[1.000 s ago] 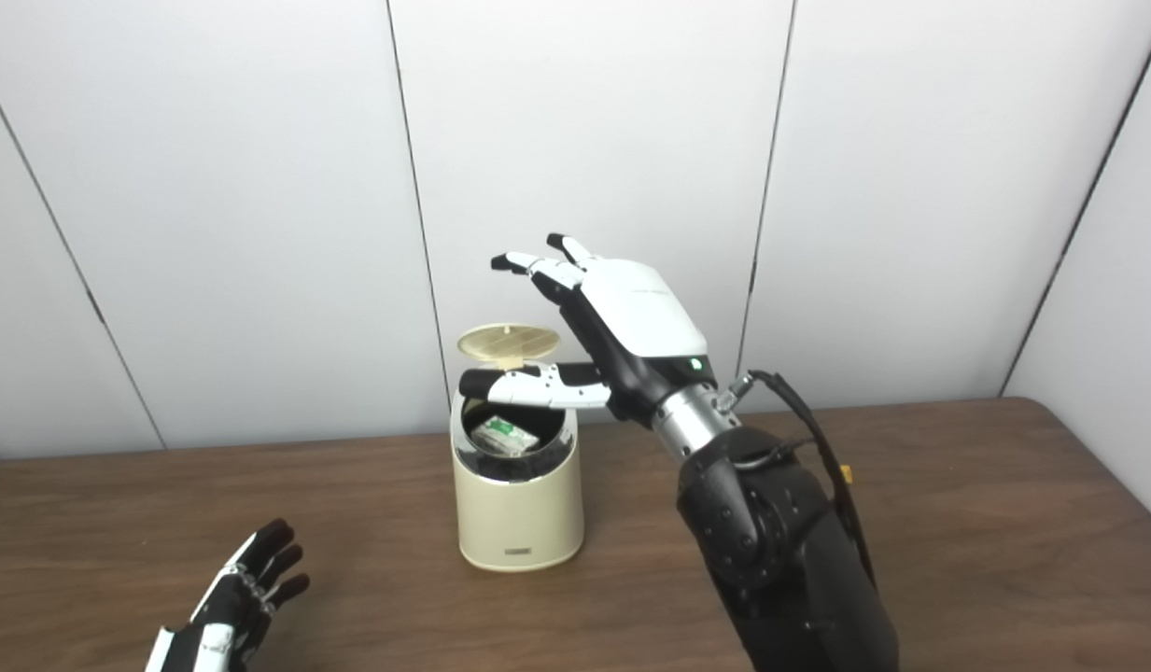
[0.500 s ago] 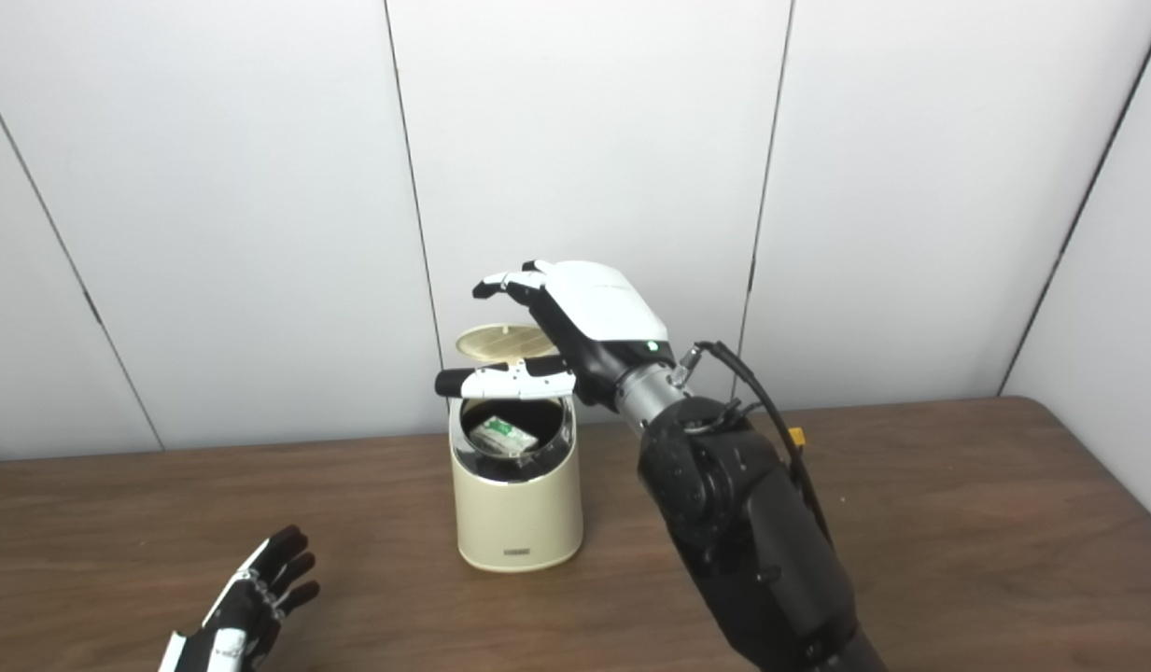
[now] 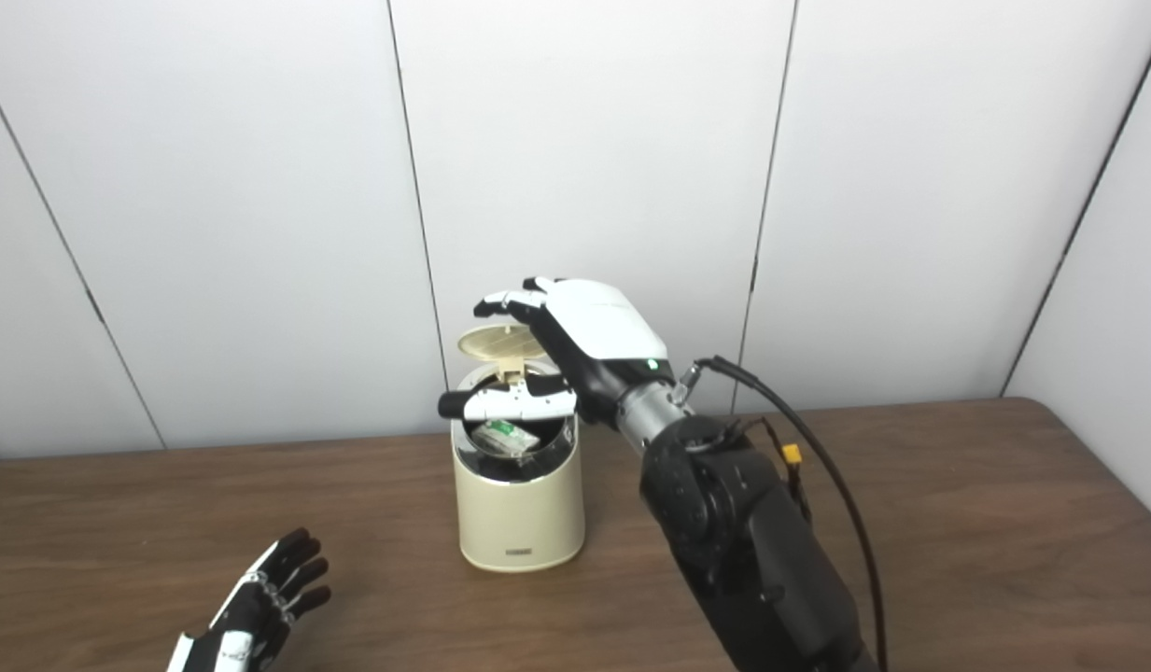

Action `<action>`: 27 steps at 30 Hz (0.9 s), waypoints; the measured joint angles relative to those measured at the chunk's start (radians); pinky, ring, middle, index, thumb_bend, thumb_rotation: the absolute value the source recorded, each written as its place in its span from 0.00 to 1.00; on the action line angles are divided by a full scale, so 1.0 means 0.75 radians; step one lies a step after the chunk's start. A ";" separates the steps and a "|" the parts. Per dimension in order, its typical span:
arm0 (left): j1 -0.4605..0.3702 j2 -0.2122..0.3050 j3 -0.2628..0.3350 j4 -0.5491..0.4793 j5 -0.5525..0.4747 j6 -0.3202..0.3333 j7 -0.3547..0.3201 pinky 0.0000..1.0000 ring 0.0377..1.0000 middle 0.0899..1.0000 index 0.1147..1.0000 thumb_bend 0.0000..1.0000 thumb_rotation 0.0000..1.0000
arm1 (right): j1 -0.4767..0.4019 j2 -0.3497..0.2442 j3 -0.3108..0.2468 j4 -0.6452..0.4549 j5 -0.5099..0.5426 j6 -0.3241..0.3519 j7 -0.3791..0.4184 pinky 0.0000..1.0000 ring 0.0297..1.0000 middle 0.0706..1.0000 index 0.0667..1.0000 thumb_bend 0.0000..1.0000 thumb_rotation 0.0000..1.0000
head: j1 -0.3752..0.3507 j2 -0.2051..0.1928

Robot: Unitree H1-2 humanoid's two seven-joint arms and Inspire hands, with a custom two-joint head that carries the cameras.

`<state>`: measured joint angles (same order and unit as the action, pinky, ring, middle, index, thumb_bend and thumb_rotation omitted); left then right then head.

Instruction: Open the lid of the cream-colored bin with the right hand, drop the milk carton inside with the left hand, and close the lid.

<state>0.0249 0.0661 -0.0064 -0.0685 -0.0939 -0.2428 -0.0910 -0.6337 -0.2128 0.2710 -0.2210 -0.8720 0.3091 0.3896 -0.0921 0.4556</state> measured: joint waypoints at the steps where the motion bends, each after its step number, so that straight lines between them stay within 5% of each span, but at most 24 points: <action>1: 0.000 0.000 0.000 0.000 0.000 0.004 0.000 0.83 0.87 0.89 0.92 0.65 0.93 | 0.019 0.000 -0.001 -0.011 0.001 0.001 0.001 0.96 0.92 0.79 0.78 0.84 0.92 | 0.000 0.000; 13: 0.003 -0.010 0.000 -0.009 0.000 0.035 -0.001 0.83 0.86 0.88 0.92 0.66 0.92 | 0.142 0.014 -0.005 -0.067 0.036 -0.002 -0.015 0.94 0.91 0.77 0.77 0.83 0.94 | -0.002 0.014; 27: 0.089 -0.033 -0.015 -0.101 0.003 0.110 -0.001 0.81 0.86 0.87 0.91 0.66 0.91 | 0.231 0.007 0.008 -0.119 0.035 0.016 0.034 0.98 0.92 0.79 0.79 0.77 0.87 | 0.002 0.096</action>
<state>0.0914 0.0412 -0.0177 -0.1444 -0.0919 -0.1601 -0.0920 -0.4602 -0.2072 0.2769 -0.3103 -0.8455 0.3209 0.4153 -0.0905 0.5277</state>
